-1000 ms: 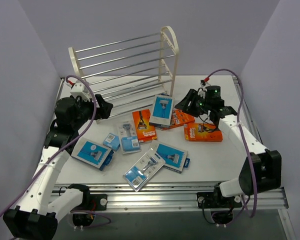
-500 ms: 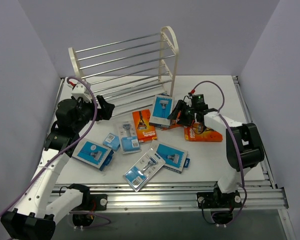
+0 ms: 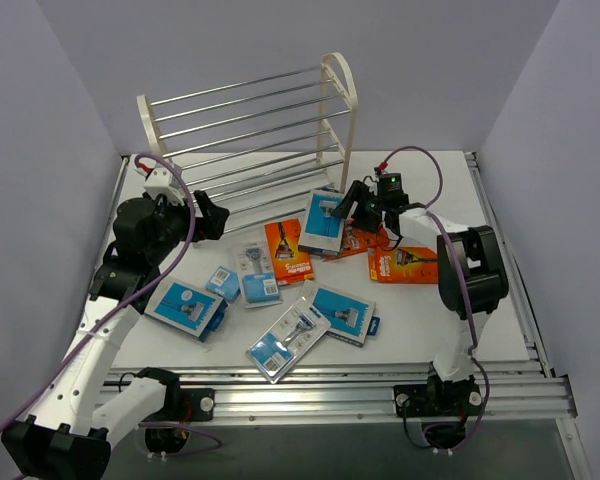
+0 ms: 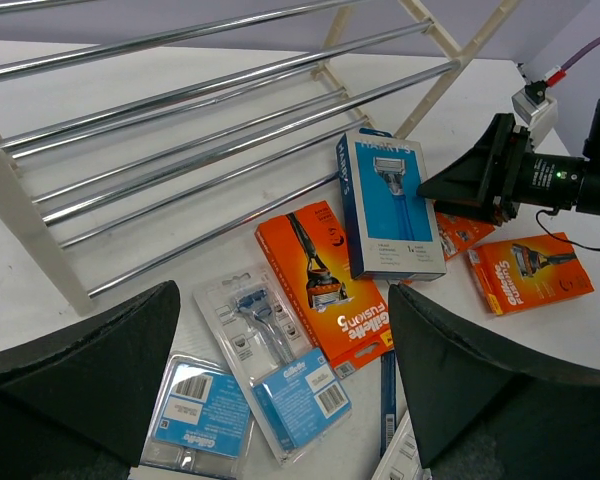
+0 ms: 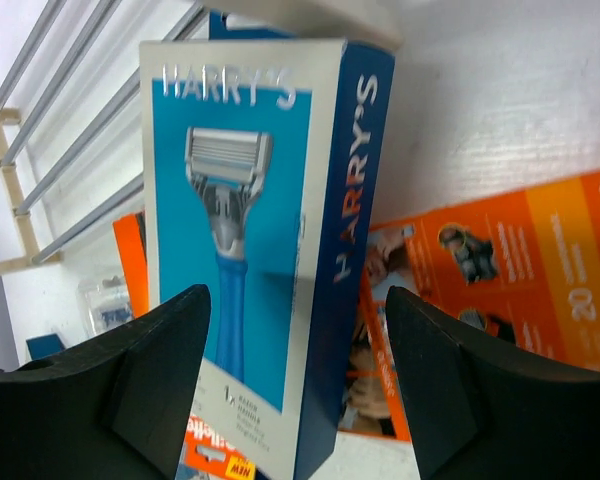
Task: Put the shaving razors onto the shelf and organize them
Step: Grab a shaving razor with the right arm
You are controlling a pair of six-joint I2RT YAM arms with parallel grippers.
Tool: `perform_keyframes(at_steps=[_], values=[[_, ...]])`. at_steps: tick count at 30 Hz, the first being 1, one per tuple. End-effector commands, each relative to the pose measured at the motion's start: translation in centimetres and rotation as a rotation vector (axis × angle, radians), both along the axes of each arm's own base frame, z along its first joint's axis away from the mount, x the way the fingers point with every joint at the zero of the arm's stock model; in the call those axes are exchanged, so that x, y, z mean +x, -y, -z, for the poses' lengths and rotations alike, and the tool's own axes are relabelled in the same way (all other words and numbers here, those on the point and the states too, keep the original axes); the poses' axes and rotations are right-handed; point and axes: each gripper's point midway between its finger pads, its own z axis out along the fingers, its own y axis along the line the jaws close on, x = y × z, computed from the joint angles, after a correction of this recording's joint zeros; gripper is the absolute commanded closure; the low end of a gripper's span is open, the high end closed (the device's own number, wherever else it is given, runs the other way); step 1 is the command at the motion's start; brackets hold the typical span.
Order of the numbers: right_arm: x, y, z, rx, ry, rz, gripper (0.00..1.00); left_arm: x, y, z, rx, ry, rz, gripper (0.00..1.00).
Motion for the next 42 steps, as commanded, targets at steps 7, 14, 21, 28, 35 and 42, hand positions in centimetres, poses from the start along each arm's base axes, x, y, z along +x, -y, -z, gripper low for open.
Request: perform_keyframes(at_steps=[7,14,21,28,35,42], values=[[4.6,0.0,1.1,-0.020,0.057,0.024,0.33,0.4,0.5,-0.7,-0.004,0.022,0.014,0.06],[5.5,-0.5,2.1,0.001,0.062,0.012,0.32,0.6,0.7,-0.3,-0.004,0.012,0.021,0.06],[5.0,-0.8,3.2,0.020,0.044,0.001,0.34,0.8,0.4,0.0,-0.003,0.003,0.003,0.06],[4.1,-1.5,3.2,0.085,0.043,-0.005,0.45,0.8,0.4,-0.1,-0.005,0.004,0.000,0.06],[3.1,-1.5,2.4,0.136,0.053,0.018,0.64,0.8,0.0,0.1,-0.002,0.002,-0.020,0.04],[2.4,-1.6,0.0,0.169,0.079,0.027,0.88,0.8,-0.2,0.0,-0.002,0.013,-0.035,0.04]])
